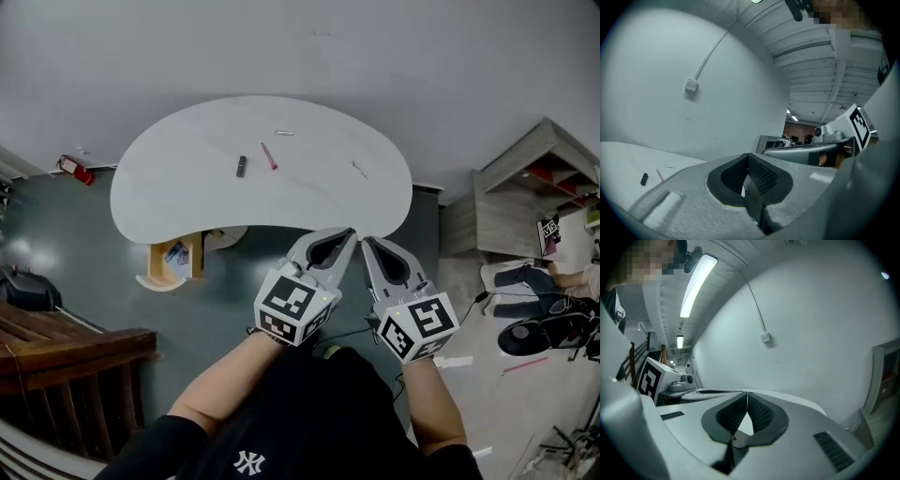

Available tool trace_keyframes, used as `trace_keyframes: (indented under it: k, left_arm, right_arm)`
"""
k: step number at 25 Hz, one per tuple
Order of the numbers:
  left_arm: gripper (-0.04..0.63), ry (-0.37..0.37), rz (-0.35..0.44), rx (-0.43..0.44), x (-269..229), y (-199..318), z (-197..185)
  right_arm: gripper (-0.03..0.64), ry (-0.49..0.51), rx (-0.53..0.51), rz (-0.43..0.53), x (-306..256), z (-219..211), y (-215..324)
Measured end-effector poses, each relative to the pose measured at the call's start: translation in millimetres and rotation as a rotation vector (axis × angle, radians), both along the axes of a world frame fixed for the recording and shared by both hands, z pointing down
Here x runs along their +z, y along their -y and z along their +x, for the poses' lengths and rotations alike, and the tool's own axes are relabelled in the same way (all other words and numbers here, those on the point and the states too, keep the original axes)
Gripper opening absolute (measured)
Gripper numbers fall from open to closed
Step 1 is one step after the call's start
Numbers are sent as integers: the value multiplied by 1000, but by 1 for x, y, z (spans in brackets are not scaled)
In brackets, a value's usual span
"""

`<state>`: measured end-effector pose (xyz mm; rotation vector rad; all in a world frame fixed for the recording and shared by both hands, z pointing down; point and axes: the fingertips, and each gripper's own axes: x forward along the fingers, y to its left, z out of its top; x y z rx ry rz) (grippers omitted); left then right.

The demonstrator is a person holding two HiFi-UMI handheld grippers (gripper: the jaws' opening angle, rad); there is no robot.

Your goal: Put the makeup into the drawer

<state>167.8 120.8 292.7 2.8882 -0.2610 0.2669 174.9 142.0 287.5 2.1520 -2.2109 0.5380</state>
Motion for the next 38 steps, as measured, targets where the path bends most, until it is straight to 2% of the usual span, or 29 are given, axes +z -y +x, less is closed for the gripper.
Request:
trace_keyframes:
  k: [11,21,28,38]
  left_arm:
    - [9,29,-24,27,30,52,43]
    - [9,91,-52,-88,82,113,108]
    - [9,139,-82,-168,133,148,151]
    - [9,192,-118,-231,203,180,176]
  right_arm:
    - [17,-39,-2,-98,34,45,54]
    - [18,-92,-157,-189,83,116,121]
    - [18,-107,-256,-297,147,164,157]
    - [18,-127,-320,-422,231,199,193]
